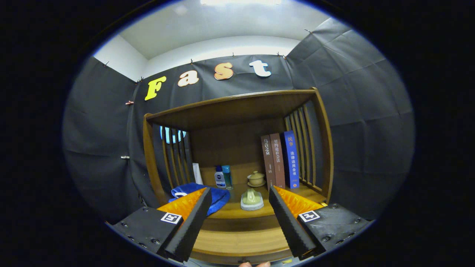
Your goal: Pull open the drawer, take out the items inside it, and place them on the countertop above the cabinet.
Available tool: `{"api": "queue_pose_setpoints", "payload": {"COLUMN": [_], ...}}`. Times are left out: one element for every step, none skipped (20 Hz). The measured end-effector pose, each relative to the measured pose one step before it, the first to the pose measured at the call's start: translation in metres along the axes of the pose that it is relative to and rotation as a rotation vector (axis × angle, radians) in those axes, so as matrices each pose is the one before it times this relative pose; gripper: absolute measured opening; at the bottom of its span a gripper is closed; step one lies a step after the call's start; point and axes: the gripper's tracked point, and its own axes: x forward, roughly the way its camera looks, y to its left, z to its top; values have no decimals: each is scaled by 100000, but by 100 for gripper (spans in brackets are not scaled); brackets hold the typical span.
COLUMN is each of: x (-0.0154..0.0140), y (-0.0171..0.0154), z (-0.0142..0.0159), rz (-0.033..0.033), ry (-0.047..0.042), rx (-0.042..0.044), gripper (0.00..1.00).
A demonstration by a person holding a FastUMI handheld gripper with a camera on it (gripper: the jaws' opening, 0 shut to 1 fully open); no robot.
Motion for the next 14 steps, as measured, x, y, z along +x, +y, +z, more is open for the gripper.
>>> {"api": "queue_pose_setpoints", "payload": {"x": [-858,-786,-761,-377,-411,-106,-346,-411,-78,-58,107,206,314,239], "y": [-84,-5,32,-63,98,440,223,2,142,221,-43,-103,-327,-218], "z": [-747,-1317,-1477,-2152,-2063,-2070,-2291,-1994,-1539,-805,-879,-1078,-947,-572], "rz": [-591,-178,82,-1177,-280,573,450,-38,283,57,-145,-470,-552,-274], "ry": [-961,442,1344,2409,2390,2518,3220,3227,1731,921,830,1412,1258,1194], "rx": [-129,-769,-1960,-1669,-213,-628,-1928,-1775,-728,-689,-419,-499,40,427], "gripper": [98,98,98,98,98,99,99,99,99,99,99,99,99,99]}}
